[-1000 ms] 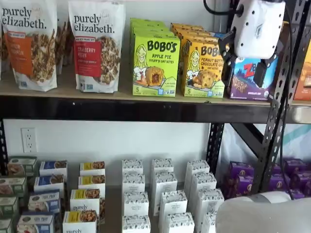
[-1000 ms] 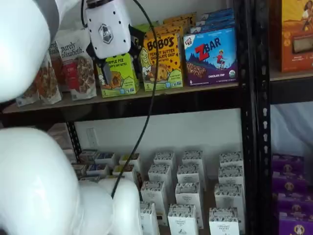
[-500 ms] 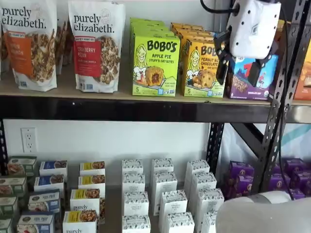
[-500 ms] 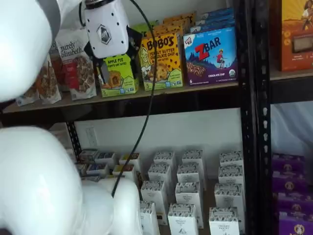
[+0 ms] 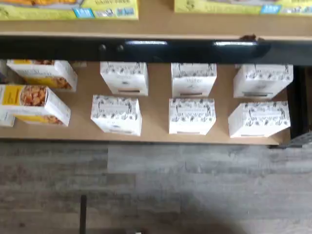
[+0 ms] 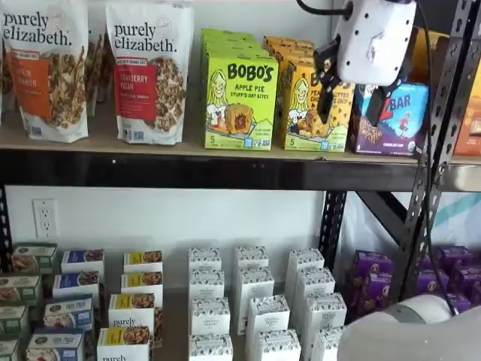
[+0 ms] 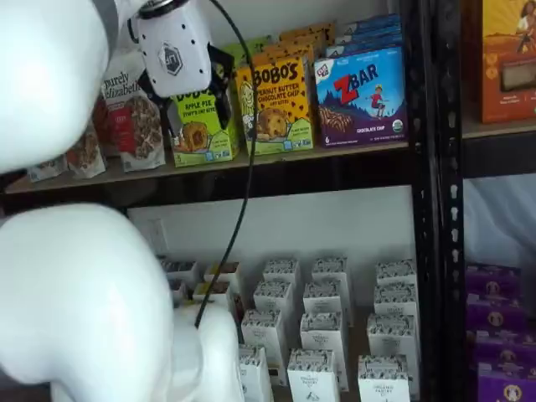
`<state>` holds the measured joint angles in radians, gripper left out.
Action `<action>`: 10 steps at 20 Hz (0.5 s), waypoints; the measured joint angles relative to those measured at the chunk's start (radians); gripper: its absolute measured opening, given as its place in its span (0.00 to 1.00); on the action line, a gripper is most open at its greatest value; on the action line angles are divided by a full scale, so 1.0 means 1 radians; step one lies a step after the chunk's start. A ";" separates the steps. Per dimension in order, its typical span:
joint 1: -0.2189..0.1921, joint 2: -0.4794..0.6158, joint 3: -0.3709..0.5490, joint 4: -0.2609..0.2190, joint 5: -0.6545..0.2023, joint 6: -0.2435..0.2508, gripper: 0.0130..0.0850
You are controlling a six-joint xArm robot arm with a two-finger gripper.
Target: Pick the green box on the top shelf, the fourth from the left
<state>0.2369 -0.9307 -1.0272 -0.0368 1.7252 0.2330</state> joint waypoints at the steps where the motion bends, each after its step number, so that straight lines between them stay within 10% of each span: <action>1: 0.020 0.003 0.000 -0.012 -0.011 0.017 1.00; 10: 0.155 0.078 -0.024 -0.093 -0.117 0.147 1.00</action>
<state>0.3923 -0.8527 -1.0516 -0.1295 1.6087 0.3805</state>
